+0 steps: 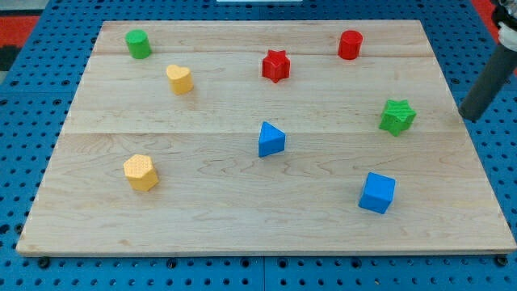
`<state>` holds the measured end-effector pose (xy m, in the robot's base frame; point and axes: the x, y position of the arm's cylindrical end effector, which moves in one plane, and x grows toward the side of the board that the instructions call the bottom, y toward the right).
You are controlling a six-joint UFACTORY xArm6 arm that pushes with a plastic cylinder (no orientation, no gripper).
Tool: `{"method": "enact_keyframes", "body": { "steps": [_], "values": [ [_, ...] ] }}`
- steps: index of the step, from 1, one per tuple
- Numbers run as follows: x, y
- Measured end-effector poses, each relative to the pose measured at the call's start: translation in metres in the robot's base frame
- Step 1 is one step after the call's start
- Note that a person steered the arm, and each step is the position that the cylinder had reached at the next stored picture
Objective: Push the red blocks on top of the triangle vertically
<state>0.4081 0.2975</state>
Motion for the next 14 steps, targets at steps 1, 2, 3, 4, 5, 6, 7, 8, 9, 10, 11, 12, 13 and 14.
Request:
{"method": "enact_keyframes", "body": {
  "steps": [1, 2, 3, 4, 5, 6, 7, 8, 9, 10, 11, 12, 13, 14],
  "values": [
    [-0.043, -0.013],
    [-0.087, -0.03],
    [-0.106, -0.042],
    [-0.11, -0.048],
    [-0.143, -0.071],
    [-0.154, -0.094],
    [-0.155, -0.167],
    [-0.169, -0.228],
    [-0.167, -0.192],
    [-0.158, -0.176],
    [-0.157, -0.217],
    [-0.157, -0.225],
    [-0.157, -0.239],
    [-0.157, -0.258]
  ]
}}
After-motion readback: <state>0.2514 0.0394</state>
